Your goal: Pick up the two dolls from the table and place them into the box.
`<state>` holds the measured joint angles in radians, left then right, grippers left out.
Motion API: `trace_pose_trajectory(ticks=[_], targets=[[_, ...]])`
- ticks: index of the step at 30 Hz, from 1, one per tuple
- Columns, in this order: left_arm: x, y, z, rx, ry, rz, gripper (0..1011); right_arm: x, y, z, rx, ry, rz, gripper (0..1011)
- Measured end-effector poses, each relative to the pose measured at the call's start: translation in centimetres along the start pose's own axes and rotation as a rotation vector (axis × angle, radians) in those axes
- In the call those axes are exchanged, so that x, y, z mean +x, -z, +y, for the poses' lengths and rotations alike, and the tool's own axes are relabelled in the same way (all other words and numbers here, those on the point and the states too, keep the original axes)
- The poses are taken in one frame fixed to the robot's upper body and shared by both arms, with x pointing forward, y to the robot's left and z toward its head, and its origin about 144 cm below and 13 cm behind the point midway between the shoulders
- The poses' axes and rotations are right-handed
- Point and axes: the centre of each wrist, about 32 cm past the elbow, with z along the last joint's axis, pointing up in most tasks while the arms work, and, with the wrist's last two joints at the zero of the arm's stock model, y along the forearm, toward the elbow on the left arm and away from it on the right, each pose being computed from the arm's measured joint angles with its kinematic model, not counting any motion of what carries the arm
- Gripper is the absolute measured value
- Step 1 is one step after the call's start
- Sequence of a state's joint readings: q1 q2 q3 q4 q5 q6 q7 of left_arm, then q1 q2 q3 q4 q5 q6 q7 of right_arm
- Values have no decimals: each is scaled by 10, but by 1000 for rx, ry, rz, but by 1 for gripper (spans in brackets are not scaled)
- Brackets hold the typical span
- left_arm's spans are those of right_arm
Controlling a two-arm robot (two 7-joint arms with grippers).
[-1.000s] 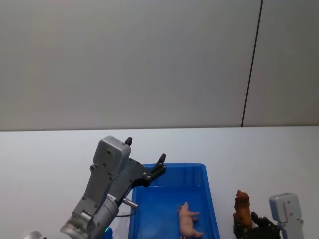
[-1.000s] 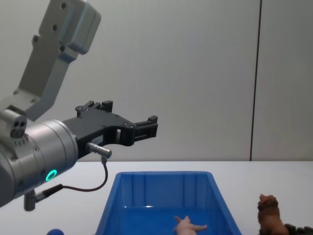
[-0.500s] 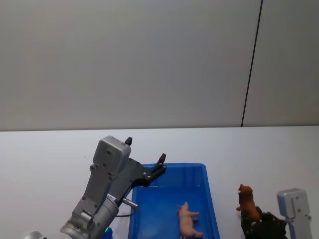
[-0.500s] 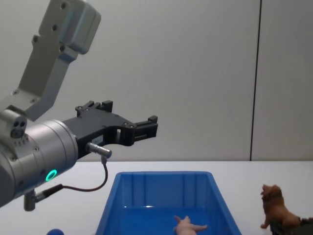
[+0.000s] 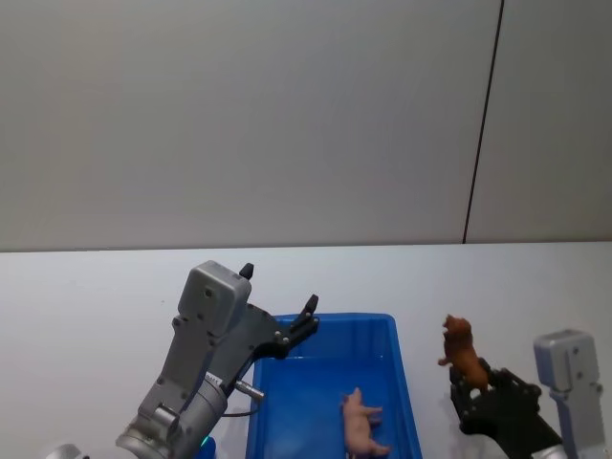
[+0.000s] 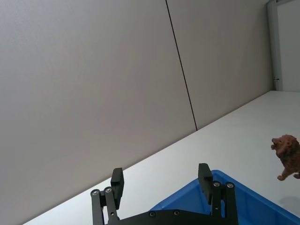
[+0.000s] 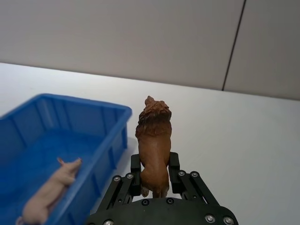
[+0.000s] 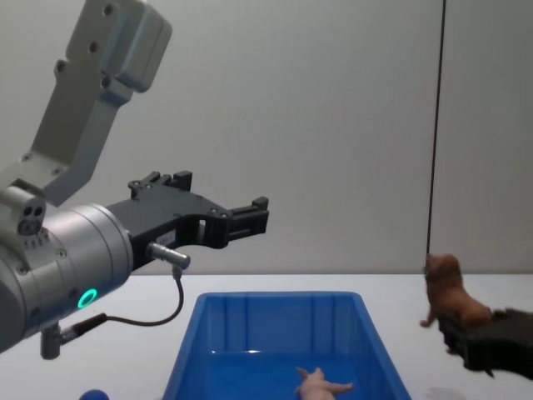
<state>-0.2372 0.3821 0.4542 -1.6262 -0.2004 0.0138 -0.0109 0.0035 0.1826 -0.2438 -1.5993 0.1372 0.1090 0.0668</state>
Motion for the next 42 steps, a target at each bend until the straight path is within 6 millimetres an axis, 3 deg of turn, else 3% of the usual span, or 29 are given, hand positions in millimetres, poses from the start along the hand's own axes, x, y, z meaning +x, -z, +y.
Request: trace_pose_trajectory(ticks=[14,32,42], targets=[[0,0,0,0,0,0,1001,-8,-26,22,62,-149,8,331],[0,0,0,0,0,0,1001,-20,-40,50,42,-280,28,334],[0,0,0,0,0,0,1001,-24,-43,60,22,-307,36,662]])
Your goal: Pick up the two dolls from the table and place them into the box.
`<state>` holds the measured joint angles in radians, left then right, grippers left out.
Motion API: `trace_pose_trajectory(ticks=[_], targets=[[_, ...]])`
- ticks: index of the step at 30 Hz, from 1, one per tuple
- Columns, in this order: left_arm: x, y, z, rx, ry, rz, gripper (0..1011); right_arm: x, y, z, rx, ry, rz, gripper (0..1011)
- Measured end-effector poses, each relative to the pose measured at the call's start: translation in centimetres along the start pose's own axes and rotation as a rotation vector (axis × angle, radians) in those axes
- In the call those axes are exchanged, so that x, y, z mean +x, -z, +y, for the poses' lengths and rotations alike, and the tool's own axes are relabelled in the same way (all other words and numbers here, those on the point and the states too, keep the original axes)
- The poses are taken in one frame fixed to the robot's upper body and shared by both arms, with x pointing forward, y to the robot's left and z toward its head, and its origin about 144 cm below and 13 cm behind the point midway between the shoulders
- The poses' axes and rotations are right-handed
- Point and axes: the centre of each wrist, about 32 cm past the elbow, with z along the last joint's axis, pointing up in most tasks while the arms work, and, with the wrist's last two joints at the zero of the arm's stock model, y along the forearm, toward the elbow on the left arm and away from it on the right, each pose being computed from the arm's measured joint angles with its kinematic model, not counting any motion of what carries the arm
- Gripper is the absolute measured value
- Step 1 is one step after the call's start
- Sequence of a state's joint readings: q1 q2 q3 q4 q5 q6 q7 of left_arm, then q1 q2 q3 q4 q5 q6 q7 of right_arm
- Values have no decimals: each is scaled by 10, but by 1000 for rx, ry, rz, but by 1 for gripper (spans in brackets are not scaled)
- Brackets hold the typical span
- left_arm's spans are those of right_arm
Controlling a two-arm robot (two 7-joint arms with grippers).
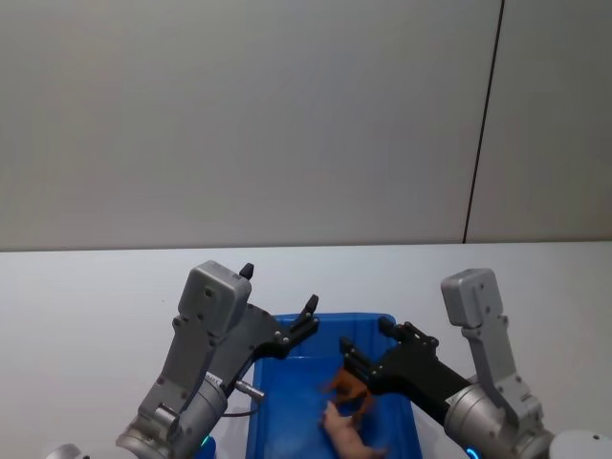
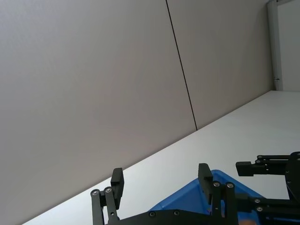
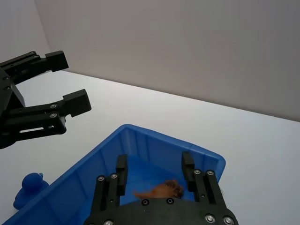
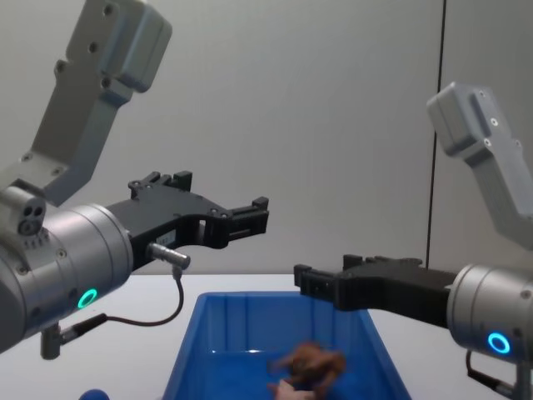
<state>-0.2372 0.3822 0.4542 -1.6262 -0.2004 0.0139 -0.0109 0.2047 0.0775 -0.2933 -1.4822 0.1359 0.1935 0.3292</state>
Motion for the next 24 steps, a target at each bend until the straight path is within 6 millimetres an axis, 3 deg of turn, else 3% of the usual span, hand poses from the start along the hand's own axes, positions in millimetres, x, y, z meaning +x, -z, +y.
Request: trace_pose_trajectory(ticks=[11,24], targets=[[0,0,0,0,0,0,1001,1,2,-9,16,78,-12,983],[0,0,0,0,0,0,1001,5,10,-40,51,236,-30,1001]])
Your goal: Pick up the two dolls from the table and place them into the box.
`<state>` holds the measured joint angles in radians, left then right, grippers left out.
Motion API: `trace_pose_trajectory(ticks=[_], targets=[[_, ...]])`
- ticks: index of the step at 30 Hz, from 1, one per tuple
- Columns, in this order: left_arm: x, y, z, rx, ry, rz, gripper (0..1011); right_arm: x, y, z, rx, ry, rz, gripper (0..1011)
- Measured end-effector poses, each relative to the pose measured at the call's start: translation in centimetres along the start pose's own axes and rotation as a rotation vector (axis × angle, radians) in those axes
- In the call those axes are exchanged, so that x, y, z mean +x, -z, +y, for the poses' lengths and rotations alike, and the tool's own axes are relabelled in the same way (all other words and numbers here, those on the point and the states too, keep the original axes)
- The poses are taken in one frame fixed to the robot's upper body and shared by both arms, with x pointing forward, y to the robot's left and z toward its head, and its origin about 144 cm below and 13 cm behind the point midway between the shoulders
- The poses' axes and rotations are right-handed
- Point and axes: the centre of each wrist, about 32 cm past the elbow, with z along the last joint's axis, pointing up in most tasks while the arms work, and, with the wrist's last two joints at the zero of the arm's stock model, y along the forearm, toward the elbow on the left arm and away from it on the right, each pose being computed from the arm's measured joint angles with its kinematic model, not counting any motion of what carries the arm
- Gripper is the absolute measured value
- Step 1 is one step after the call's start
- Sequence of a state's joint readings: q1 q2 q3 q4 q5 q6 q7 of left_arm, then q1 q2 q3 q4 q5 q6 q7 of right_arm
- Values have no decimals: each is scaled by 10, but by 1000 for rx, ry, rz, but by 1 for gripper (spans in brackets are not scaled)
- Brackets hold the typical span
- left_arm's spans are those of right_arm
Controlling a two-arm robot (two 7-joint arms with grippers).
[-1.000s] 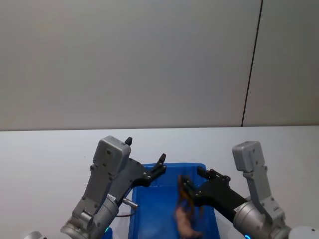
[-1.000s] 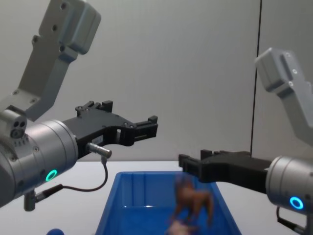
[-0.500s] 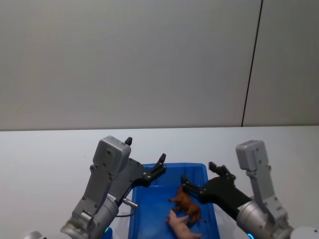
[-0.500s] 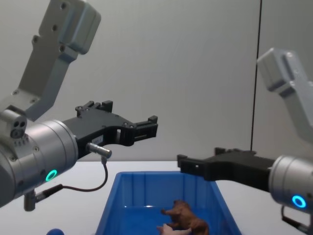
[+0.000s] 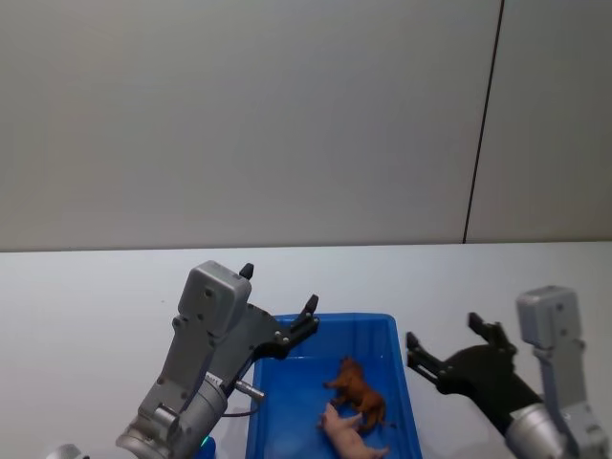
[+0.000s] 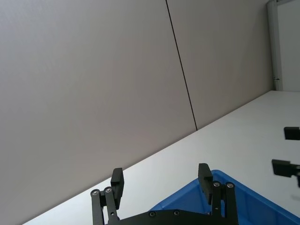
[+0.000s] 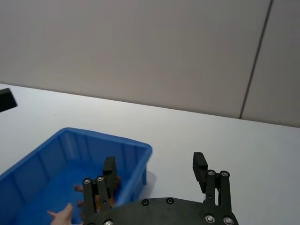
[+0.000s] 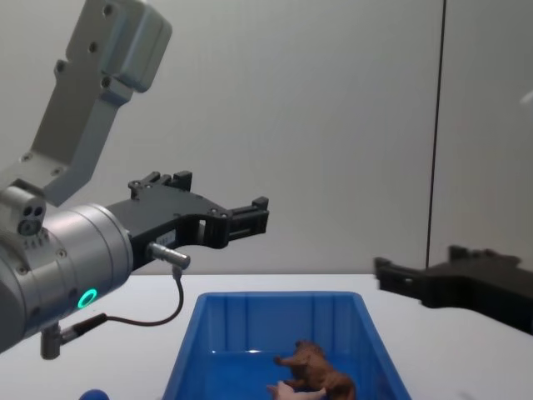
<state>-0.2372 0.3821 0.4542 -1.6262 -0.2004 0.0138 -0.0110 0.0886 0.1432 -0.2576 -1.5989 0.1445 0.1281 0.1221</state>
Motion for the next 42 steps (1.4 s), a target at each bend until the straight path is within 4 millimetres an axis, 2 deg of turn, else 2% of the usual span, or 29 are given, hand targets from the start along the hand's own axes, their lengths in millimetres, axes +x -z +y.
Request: trace_pose_trajectory(ticks=[4,16,42], targets=[[0,0,0,0,0,0,1001,4,3,-11,8,46,-3,1001],[3,0,4,30,-15,8,1001,9,5,-26,18,109,-9,1001],[30,-1,42,278,-99,118,1001,11,6,-33,23,140,-11,1001]])
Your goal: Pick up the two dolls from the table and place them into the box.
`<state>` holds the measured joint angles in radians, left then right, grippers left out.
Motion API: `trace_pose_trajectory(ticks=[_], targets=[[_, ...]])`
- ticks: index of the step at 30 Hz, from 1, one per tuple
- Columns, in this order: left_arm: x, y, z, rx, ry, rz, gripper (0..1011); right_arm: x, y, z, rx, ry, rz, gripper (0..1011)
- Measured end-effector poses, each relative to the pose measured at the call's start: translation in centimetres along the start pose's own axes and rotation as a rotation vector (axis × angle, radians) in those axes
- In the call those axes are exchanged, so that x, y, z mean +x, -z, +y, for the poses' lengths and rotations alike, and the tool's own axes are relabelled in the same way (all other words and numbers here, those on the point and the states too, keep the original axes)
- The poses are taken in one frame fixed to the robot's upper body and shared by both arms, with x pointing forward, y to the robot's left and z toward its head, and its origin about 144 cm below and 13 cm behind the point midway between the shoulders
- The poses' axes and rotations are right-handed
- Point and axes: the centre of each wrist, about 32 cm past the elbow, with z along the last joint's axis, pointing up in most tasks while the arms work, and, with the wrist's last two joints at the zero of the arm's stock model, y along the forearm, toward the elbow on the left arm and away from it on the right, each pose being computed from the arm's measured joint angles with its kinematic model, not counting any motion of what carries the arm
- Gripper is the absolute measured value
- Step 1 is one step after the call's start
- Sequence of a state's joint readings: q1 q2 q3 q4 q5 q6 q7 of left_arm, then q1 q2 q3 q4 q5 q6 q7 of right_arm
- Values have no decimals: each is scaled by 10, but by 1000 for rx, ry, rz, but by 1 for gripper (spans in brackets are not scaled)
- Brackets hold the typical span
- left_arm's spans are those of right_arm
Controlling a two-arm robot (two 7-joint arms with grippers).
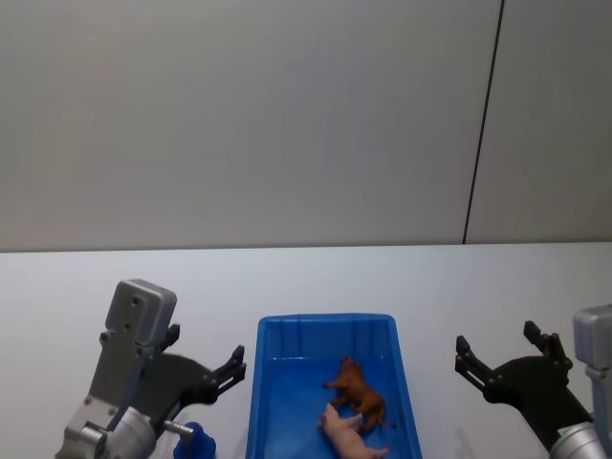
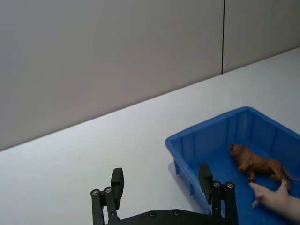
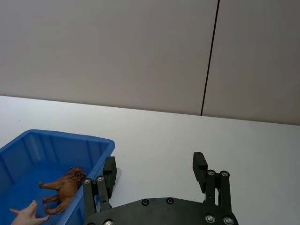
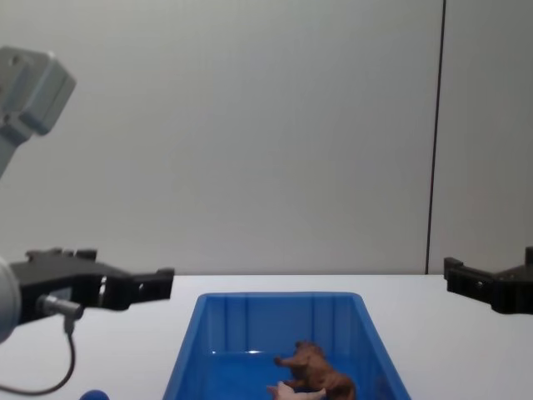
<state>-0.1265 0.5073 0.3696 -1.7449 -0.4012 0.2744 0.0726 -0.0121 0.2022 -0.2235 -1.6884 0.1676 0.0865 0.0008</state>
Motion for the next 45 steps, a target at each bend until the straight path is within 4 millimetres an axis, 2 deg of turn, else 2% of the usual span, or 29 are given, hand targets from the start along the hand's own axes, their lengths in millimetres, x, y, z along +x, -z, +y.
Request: trace_pose_trajectory(ticks=[12,30,37,45], targets=[[7,14,7,105,-4,49,1001,0,0,-1,1,3,0,1001],[11,39,6,203,11,48,997,0,0,-1,1,4,-1,1001],[11,48,4,226,28,46,834,0,0,-1,1,4,-1,1001],[12,55,1,247,31,39,563,0,0,-1,1,4,-1,1001]])
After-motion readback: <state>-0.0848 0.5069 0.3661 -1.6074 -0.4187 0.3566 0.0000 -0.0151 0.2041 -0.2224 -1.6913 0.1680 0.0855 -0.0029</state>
